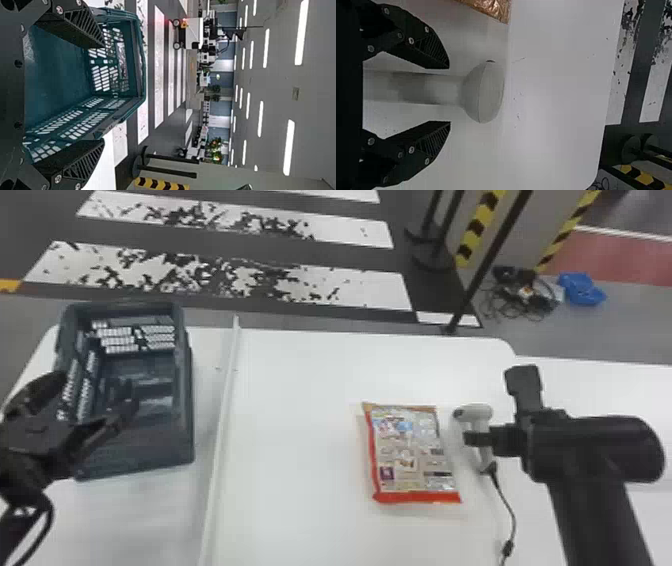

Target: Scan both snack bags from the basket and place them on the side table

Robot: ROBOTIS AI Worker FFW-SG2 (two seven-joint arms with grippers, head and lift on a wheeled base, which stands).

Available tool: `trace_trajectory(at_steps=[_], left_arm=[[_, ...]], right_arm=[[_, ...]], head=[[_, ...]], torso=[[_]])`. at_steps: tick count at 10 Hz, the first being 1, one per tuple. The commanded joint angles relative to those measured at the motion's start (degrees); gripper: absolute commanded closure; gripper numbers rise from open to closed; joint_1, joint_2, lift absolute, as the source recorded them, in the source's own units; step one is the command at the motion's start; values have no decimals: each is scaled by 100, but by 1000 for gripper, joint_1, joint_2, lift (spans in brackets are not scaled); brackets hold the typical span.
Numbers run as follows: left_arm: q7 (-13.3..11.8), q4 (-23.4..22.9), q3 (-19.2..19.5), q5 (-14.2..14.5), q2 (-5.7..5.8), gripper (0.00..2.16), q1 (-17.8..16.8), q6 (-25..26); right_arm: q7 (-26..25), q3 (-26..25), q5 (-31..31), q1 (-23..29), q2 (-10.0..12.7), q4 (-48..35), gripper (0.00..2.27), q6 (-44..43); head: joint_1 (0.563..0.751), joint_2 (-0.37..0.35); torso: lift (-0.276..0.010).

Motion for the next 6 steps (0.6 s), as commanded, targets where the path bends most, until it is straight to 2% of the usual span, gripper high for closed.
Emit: trace_trajectory(at_steps=[1,4,6], left_arm=[[-2,12,-7,0,-9,147,-8,0],[-2,21,11,0,0,147,-8,0],[7,30,20,18,0,147,-17,0]], right_arm=[[-36,7,7,-35,-22,96,2263,-2],[60,-55,-90,53,-22,-98,2256,-2],[69,-107,-152,519,-5,-1073,2256,613]], head=[[695,-180],[695,-184],[695,-178]], torso=[[-75],[-75],[-75]])
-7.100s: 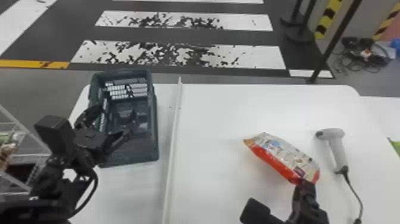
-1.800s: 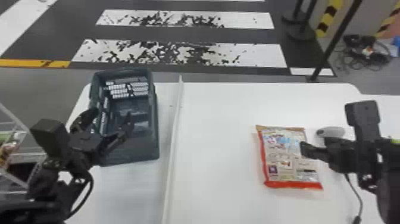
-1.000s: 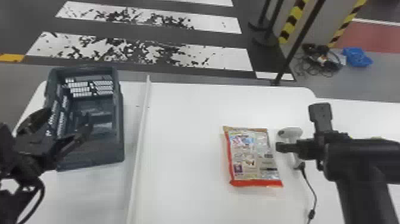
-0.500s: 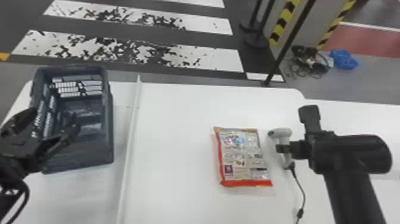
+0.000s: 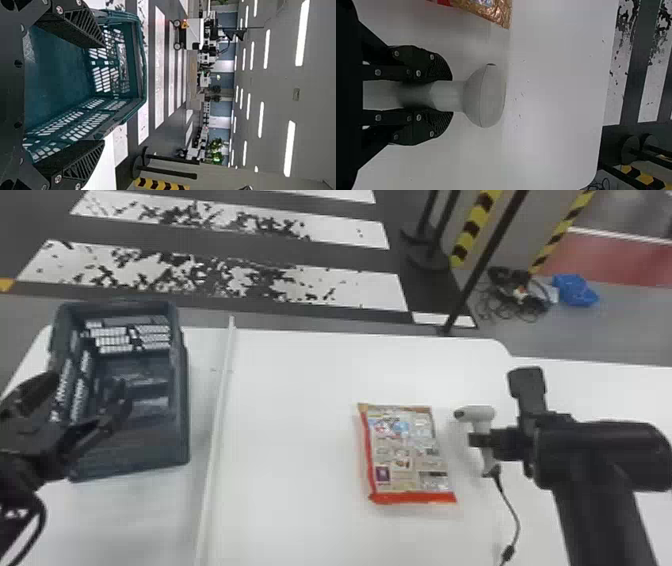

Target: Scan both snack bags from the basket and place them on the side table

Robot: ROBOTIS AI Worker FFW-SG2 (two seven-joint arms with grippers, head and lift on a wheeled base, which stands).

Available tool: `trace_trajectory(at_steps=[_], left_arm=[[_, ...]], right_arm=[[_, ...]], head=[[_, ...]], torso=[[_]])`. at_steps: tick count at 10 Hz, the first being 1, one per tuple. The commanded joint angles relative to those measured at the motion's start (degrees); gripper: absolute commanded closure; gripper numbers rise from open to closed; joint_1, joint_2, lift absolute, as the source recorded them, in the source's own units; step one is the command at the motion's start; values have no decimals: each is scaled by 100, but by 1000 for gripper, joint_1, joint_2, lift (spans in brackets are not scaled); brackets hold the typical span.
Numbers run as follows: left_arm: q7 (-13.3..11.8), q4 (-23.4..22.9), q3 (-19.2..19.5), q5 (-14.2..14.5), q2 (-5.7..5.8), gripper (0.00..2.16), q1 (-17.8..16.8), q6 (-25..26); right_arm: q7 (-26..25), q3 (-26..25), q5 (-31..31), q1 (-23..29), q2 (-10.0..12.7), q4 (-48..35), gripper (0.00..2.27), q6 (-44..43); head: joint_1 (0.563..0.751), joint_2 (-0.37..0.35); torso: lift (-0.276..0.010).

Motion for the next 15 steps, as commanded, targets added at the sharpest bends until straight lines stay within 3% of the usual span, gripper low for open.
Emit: trace_trajectory(at_steps=[1,4,6,15], left_arm=[[0,2,1,3,0,147,-15,0],[-9,2,-34,3,0,147,-76,35],[-9,45,-60,-5,-9,147,-94,53],[-9,72,-60,-5,0,147,-59,35]], right_arm=[[8,-49,-52,513,13,-906,2256,432],[34,-207,-246,1586,84,-2444,2256,801],[105,-189,-413,2016,145,-3086,2256,1047],[175,435,-316,2052,207,-3173,2256,1205]], head=[[695,-177],[695,-171],[695,-164],[695,-74]], torso=[[-75],[-75],[-75],[-75]])
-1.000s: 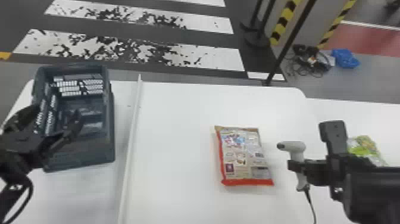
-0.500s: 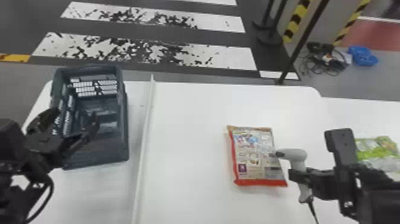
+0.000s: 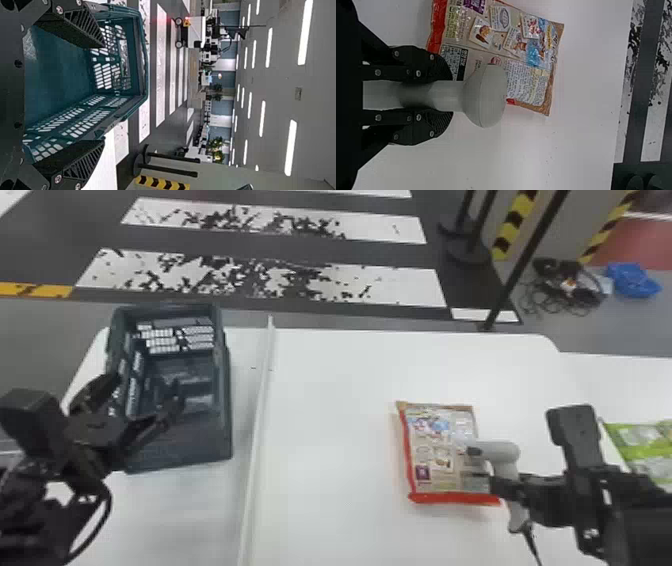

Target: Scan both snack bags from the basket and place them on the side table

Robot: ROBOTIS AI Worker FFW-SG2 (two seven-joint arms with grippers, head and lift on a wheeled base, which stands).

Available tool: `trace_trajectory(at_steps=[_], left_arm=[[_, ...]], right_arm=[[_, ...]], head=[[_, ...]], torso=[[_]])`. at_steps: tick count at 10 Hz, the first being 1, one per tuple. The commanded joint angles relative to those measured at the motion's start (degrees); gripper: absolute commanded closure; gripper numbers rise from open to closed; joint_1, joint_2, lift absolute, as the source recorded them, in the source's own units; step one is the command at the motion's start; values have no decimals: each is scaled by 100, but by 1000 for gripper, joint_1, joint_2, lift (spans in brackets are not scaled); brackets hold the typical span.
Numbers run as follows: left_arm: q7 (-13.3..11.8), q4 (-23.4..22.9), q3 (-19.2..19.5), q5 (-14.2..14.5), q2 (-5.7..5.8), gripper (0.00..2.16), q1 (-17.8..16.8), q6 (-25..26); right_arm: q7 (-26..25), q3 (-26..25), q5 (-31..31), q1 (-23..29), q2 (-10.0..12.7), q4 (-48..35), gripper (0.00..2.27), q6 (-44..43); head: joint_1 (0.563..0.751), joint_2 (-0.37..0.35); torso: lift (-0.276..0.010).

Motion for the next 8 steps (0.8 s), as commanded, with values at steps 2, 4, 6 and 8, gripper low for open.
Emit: trace_trajectory(at_steps=[2,4,6,8], left_arm=[[0,44,3,-4,-9,147,0,-5],[0,44,3,-4,-9,147,0,-5],[0,53,3,-4,0,147,-9,-5],[-9,53,3,-4,0,147,0,-5]], right_arm=[[-1,70,0,-3,5,10,2256,-16],[8,78,9,-3,14,10,2256,-16],[-1,52,27,-12,14,10,2256,-16],[-1,-115,71,-240,5,212,2256,-33]], head=[[695,-68],[695,-60],[695,-59],[695,-64]], torso=[[-75],[-75],[-75],[-75]])
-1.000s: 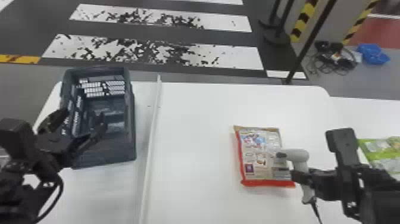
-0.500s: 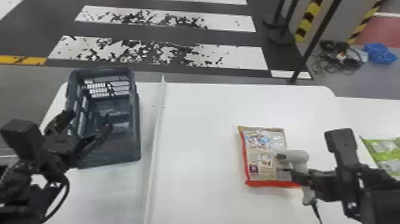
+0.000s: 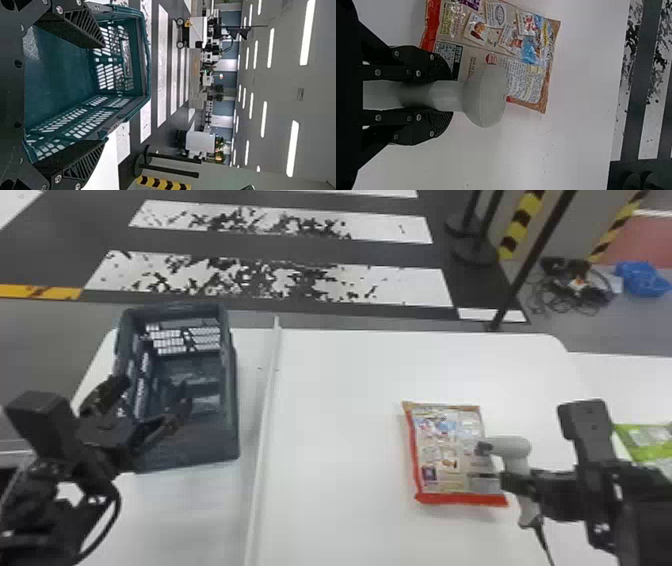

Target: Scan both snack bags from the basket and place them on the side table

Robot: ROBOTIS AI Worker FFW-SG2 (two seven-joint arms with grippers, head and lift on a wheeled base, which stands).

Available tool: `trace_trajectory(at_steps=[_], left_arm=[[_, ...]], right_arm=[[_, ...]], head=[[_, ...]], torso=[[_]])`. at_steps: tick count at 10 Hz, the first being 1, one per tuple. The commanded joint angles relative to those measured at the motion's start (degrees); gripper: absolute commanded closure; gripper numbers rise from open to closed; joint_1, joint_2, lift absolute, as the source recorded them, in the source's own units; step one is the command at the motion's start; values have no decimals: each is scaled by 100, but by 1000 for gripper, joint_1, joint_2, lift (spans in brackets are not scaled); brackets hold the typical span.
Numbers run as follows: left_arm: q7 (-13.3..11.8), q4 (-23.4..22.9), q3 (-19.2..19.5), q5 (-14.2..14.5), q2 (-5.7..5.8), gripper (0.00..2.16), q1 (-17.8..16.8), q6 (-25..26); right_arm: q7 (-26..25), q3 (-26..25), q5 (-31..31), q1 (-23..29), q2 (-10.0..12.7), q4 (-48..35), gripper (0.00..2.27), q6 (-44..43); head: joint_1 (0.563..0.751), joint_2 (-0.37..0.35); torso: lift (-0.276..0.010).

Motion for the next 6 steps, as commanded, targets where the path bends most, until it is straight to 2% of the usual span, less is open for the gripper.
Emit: trace_trajectory(at_steps=[1,6], left_arm=[[-3,0,0,0,0,147,12,0],[-3,-18,9,9,0,147,29,0]], right_arm=[[0,-175,14,-217,-16,287,2256,-69],[-307,-430,181,-832,-78,1826,2256,-1282]], head=[[695,-77],[695,-159]], torso=[[-75],[-75]])
